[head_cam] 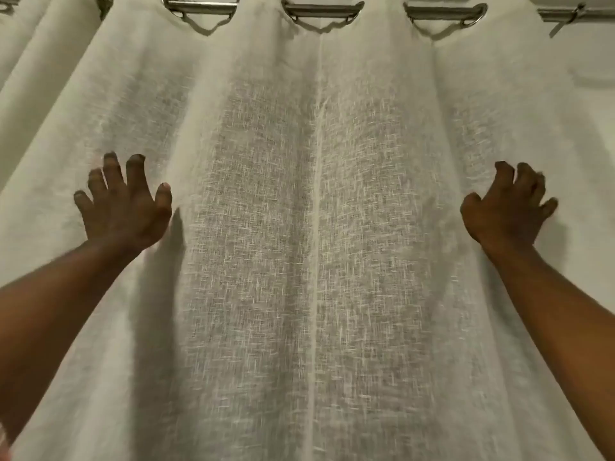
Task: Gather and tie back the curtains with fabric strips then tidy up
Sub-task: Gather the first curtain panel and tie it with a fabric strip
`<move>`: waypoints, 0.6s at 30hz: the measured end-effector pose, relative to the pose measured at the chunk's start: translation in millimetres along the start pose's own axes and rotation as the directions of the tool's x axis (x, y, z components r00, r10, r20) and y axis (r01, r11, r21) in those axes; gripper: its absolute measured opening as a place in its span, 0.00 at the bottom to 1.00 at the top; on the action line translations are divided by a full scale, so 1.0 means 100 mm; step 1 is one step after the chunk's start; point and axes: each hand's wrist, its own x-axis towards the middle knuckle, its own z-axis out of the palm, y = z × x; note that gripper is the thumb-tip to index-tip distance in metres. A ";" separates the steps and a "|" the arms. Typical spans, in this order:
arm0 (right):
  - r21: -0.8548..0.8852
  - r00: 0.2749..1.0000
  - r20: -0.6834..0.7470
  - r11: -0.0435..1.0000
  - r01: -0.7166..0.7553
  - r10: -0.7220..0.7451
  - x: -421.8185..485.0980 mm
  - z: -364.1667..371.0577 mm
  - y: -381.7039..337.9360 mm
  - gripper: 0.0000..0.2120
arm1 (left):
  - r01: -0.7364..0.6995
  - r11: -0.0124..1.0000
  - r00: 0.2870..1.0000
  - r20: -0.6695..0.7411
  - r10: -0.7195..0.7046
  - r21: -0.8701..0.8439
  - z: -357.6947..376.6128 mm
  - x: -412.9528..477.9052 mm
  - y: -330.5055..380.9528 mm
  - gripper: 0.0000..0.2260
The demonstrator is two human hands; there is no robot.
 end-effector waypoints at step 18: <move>0.248 0.913 0.294 0.900 -0.359 0.284 0.05 0.32 -0.09 0.51 | 0.378 0.809 0.907 0.358 -0.224 -0.451 0.46 0.16 0.38 0.48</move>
